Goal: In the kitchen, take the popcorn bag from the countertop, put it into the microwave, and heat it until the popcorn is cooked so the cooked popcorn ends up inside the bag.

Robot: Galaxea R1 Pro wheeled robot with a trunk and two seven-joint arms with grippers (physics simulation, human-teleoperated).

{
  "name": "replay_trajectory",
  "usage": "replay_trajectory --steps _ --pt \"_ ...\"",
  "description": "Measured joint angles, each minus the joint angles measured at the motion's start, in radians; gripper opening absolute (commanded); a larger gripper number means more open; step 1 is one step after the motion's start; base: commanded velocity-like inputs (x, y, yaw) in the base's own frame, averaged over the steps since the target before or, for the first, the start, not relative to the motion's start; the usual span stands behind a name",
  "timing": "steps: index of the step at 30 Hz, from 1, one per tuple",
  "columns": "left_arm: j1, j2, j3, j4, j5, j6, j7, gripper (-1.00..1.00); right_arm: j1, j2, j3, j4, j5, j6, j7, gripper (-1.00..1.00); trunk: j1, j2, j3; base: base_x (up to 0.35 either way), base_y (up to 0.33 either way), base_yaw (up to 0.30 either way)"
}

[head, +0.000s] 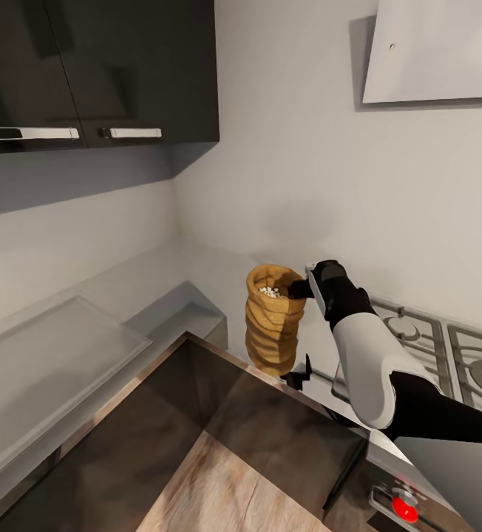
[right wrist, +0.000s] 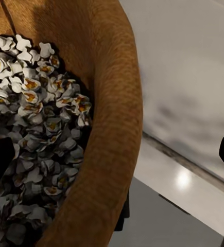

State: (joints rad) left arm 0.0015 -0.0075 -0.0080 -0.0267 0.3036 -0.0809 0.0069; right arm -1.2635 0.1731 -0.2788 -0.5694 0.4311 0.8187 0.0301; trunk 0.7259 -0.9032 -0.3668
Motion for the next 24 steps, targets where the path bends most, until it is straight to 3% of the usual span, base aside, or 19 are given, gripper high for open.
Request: replay_trajectory --steps 6,21,22,24 --pt "0.0 0.0 0.0 0.0 0.0 0.0 0.0 1.0 0.033 0.0 -0.001 -0.045 -0.011 -0.001 0.001 1.0 0.0 0.0 0.0 0.0 0.0 0.0" --pt "0.0 0.0 0.0 0.0 0.0 0.0 0.0 1.0 0.036 0.0 -0.001 -0.05 -0.006 0.002 0.0 1.0 0.0 0.0 0.0 0.0 0.0 0.0" --pt "0.0 0.0 0.0 0.0 0.0 0.0 0.0 1.0 0.036 0.0 -0.001 -0.05 -0.007 0.002 0.0 -1.0 0.0 0.0 0.0 0.0 0.0 0.0" --pt "0.0 0.0 0.0 0.0 0.0 0.0 0.0 1.0 0.037 0.0 -0.001 -0.05 -0.005 0.004 0.0 -1.0 0.0 0.0 0.0 0.0 0.0 0.0"
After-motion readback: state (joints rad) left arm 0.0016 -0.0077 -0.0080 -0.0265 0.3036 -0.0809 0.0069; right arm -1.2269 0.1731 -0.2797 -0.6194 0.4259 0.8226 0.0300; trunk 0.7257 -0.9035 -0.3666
